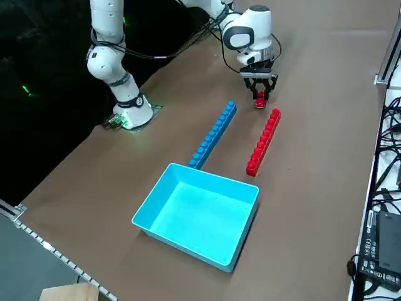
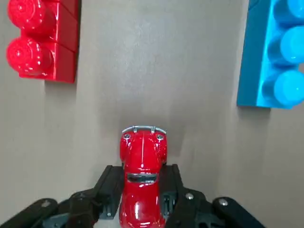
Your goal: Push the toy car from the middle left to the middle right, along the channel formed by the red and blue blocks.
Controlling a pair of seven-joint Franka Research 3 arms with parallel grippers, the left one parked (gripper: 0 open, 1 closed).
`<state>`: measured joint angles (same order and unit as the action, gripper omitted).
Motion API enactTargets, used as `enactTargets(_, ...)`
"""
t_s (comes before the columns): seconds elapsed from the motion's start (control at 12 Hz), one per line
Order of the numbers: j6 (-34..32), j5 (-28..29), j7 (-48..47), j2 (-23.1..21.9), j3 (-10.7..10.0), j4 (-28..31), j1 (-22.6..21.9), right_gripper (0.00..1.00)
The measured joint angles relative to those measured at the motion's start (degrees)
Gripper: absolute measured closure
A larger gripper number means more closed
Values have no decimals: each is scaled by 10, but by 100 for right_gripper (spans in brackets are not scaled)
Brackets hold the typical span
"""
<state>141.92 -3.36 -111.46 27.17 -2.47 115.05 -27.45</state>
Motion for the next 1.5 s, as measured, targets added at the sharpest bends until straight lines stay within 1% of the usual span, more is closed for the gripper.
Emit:
enactTargets(0.67, -8, 0, -57, 15, 0, -26, -25, 56)
enactTargets(1.08, -19, 1, -72, 26, 2, -45, -33, 56)
enactTargets(1.5, -24, 2, -77, 48, 3, -81, -58, 56)
